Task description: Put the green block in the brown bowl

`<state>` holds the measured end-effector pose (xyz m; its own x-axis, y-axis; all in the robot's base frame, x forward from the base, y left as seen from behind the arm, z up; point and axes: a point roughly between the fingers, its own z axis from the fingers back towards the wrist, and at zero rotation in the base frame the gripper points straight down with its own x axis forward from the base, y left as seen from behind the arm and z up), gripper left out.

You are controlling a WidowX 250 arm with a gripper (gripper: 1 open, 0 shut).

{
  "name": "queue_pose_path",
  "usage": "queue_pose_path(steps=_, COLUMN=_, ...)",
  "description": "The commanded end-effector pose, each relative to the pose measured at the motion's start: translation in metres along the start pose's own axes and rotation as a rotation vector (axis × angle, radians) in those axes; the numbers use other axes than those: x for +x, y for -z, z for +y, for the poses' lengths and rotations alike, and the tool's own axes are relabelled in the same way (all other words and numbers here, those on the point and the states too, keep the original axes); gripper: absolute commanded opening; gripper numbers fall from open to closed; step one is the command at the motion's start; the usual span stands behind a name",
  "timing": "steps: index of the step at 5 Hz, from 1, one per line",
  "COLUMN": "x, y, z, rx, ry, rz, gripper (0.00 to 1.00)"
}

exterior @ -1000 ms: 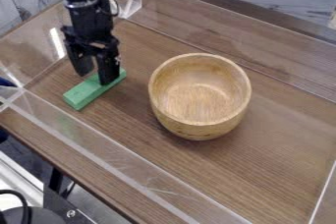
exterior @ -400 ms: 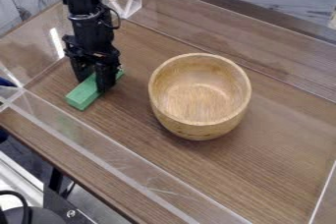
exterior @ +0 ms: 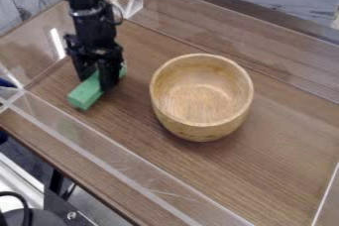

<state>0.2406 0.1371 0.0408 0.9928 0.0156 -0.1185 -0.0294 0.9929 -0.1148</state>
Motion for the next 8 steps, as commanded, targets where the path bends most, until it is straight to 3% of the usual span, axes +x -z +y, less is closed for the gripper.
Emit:
queue_pose_path(steps=1, x=0.015, y=-0.056, z=-0.007, rx=0.049, ry=0.006, rz=-0.124, gripper=0.00)
queue_pose_path(steps=2, x=0.024, y=-0.093, z=-0.021, rx=0.045, ry=0.020, rz=-0.185, gripper=0.00)
queue_pose_path(steps=3, x=0.043, y=-0.121, z=-0.043, rx=0.023, ry=0.074, rz=-0.225, gripper=0.00)
queue_pose_path(steps=4, x=0.034, y=-0.117, z=-0.071, rx=0.003, ry=0.131, rz=-0.203, gripper=0.00)
queue_pose_path(steps=6, x=0.025, y=-0.093, z=-0.131, rx=-0.011, ry=0.254, rz=-0.153, gripper=0.00)
queue_pose_path(steps=7, x=0.025, y=-0.079, z=-0.154, rx=-0.012, ry=0.293, rz=-0.135, gripper=0.00)
queue_pose_path(steps=8, x=0.025, y=-0.068, z=-0.159, rx=-0.011, ry=0.308, rz=-0.110, gripper=0.00)
